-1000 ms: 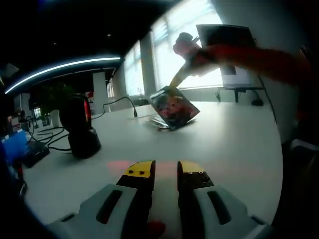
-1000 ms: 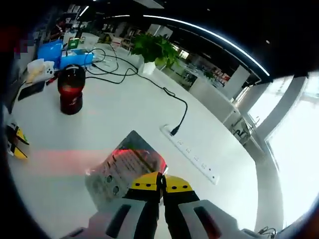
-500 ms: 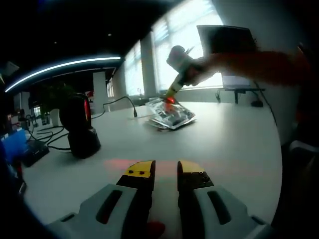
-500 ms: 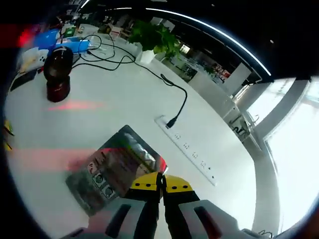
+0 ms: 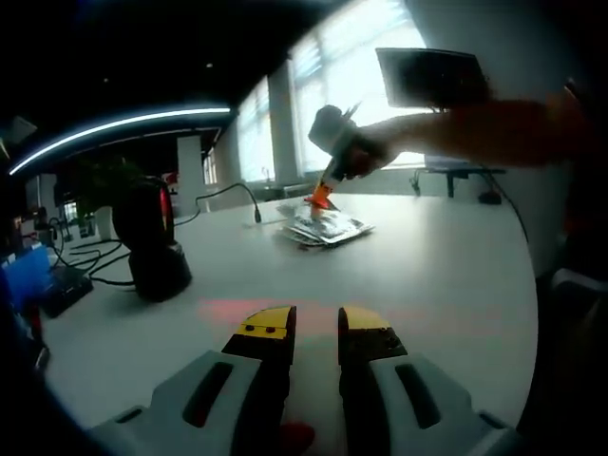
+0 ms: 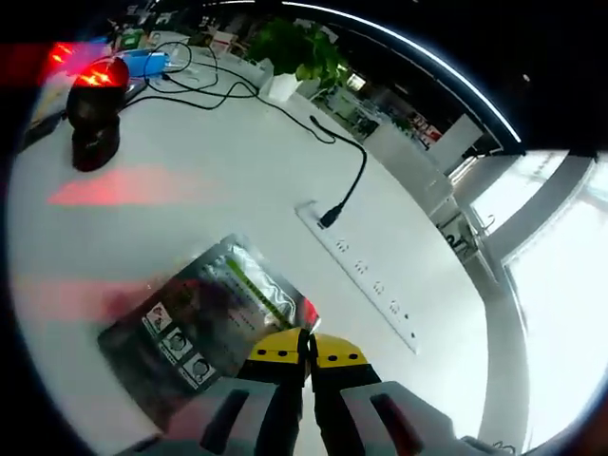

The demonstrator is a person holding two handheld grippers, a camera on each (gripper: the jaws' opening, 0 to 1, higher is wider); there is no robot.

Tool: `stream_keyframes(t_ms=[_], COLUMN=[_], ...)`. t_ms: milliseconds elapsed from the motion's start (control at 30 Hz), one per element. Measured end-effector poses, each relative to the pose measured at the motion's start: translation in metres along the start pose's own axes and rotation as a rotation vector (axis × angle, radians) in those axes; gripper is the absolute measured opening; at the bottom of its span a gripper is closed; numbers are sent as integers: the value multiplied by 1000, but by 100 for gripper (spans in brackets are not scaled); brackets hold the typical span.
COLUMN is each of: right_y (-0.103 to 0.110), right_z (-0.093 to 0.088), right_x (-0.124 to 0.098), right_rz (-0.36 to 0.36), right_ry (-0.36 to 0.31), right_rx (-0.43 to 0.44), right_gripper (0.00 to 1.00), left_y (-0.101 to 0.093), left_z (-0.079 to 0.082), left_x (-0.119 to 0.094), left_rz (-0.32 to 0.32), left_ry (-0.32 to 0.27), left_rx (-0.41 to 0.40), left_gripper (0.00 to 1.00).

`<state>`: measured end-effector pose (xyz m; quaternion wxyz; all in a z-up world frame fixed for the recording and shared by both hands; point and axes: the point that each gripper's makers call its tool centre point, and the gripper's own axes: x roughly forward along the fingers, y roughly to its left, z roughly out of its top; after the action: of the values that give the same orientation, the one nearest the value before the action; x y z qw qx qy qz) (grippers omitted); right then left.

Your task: Clip sheet goods on table flip sheet goods clip sheet goods scan sheet goods put sheet goods back to table

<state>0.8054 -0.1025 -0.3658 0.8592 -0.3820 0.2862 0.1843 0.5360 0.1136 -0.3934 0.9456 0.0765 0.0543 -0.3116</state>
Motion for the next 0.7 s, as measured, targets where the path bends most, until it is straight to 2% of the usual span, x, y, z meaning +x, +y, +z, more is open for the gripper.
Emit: stream_keyframes(t_ms=[133, 300, 700], right_y=[2, 8, 16], right_z=[-7, -7, -17], right_x=[10, 12, 20], right_rz=[-10, -18, -14], right_ry=[29, 21, 50], right_rx=[-5, -11, 8], right_gripper=[0, 0, 0], left_y=[2, 2, 1], left_z=[0, 0, 0], left_x=[0, 1, 2], left_rz=[0, 2, -1], left_ry=[0, -1, 0], left_rx=[-2, -4, -2], left_gripper=[10, 10, 10])
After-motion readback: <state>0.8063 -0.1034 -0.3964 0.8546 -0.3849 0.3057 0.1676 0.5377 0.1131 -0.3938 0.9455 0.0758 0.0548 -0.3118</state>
